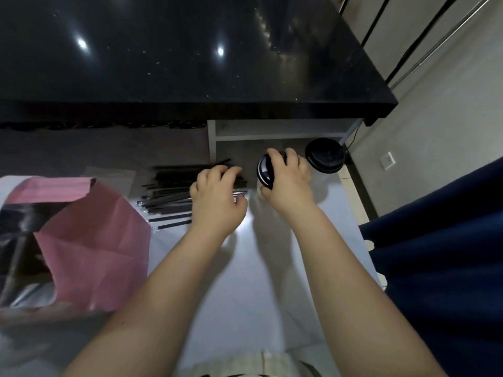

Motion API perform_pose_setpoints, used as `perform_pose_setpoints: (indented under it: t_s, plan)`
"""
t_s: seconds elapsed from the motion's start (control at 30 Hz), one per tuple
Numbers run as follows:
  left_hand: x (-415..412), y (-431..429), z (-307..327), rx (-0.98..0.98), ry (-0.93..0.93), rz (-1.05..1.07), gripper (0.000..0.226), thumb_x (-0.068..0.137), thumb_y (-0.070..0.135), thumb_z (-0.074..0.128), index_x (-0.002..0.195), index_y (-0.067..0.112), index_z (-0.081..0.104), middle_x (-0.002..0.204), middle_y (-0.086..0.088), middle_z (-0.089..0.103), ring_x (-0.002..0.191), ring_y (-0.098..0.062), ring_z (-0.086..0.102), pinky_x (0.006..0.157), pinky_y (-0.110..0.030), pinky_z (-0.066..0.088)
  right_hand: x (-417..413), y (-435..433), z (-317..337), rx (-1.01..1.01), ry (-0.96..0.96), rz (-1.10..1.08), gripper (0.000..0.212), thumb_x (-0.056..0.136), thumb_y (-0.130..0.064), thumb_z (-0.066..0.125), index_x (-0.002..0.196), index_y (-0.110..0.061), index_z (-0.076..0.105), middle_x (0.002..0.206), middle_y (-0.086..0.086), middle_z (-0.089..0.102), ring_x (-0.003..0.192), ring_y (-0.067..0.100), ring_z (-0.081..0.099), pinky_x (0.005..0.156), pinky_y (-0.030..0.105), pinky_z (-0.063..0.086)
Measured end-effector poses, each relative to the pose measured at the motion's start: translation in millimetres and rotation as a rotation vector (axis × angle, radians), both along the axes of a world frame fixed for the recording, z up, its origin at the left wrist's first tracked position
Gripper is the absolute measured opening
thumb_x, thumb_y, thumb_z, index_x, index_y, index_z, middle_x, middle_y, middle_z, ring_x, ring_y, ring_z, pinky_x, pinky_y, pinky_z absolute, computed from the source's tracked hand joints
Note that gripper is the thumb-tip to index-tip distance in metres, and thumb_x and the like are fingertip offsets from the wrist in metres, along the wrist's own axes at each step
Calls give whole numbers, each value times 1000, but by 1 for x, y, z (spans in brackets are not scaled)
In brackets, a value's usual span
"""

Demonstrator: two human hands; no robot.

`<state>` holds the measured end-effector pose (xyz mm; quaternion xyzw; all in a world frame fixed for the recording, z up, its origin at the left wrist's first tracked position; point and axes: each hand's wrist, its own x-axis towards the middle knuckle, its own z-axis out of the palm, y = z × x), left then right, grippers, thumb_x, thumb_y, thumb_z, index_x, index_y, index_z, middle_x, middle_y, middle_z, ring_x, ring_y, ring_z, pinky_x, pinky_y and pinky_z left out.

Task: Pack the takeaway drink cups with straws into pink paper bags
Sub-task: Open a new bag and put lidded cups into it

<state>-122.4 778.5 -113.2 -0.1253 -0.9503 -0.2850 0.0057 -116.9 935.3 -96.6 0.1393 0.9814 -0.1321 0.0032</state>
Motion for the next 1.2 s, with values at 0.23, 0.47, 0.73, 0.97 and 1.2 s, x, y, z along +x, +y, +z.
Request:
perform_pose_setpoints:
  t_s: [0.23, 0.47, 0.73, 0.97, 1.2]
  plan:
    - [36, -14, 22, 43, 22, 79, 57, 79, 21, 64, 135, 24, 52, 135, -2, 49, 127, -28, 35, 101, -42, 32, 69, -19, 22, 0, 189, 187, 83, 74, -26, 75, 146, -27, 34, 149, 9, 27, 133, 31, 26, 106, 44, 33]
    - [106, -40, 58, 115, 171, 221, 52, 80, 20, 63, 132, 20, 56, 128, -4, 58, 119, -31, 47, 100, -45, 39, 153, -30, 52, -81, 300, 391, 78, 69, -17, 75, 140, -29, 43, 148, 4, 29, 134, 26, 19, 111, 39, 21]
    - [224, -103, 32, 87, 274, 244, 39, 83, 17, 68, 122, 13, 65, 115, -5, 68, 105, -30, 61, 93, -46, 47, 243, -89, 12, -316, 296, 438, 73, 70, -35, 77, 137, -29, 46, 142, 2, 35, 127, 24, 27, 107, 38, 27]
    - [253, -163, 75, 24, 412, 309, 40, 79, 20, 67, 119, 14, 68, 110, -4, 70, 102, -29, 62, 91, -43, 49, 237, -121, 52, -453, 416, 441, 73, 72, -36, 77, 137, -29, 46, 142, 1, 38, 129, 24, 27, 111, 45, 29]
    - [223, -217, 139, 57, 485, 421, 43, 83, 21, 68, 125, 18, 64, 123, -4, 64, 115, -28, 56, 97, -44, 46, 204, -150, 132, -541, 613, 502, 71, 74, -28, 75, 139, -29, 47, 149, -1, 34, 135, 22, 24, 113, 45, 29]
